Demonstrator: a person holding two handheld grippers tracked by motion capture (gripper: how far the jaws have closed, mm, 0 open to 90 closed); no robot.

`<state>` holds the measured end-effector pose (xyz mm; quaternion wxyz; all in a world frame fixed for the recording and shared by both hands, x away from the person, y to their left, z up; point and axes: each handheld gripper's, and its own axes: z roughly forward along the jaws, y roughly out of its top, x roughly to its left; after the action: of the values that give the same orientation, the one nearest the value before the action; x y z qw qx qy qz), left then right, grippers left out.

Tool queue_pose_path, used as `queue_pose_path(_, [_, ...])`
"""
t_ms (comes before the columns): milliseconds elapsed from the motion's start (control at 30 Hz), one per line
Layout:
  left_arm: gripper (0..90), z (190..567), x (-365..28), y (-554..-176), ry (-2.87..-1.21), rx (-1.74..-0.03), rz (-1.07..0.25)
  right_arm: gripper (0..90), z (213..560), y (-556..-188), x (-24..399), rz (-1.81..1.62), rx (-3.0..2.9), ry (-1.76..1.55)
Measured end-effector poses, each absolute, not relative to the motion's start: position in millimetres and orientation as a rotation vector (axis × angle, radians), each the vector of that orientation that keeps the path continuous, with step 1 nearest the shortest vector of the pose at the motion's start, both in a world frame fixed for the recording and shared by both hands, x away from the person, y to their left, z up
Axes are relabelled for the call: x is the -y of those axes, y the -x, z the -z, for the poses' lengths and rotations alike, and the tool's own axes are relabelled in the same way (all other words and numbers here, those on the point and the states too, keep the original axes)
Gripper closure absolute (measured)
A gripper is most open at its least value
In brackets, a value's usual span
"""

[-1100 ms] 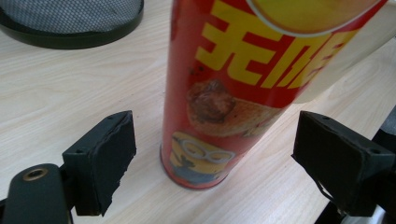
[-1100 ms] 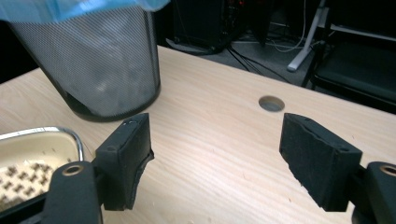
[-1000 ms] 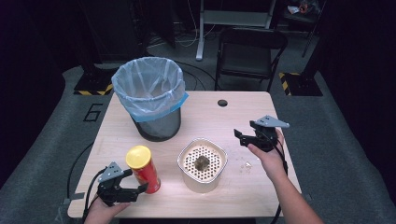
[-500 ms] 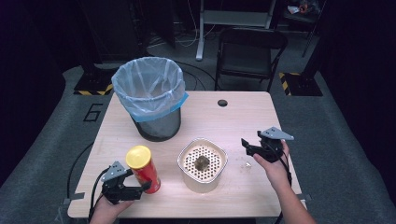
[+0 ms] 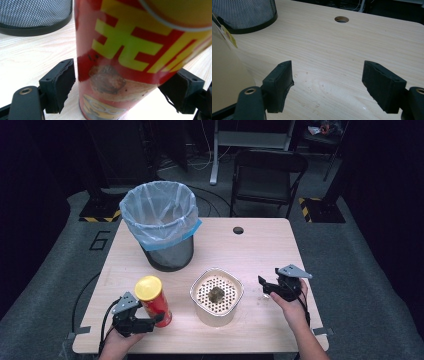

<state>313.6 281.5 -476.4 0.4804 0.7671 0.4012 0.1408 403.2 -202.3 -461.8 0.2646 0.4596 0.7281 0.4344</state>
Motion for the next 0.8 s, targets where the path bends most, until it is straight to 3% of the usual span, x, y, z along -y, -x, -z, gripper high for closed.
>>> queue_pose_path(800, [23.8,468,-285,-316,-1.909,-0.926,-0.473,25.2,486,-400,201,-1.151,-2.010,-1.264])
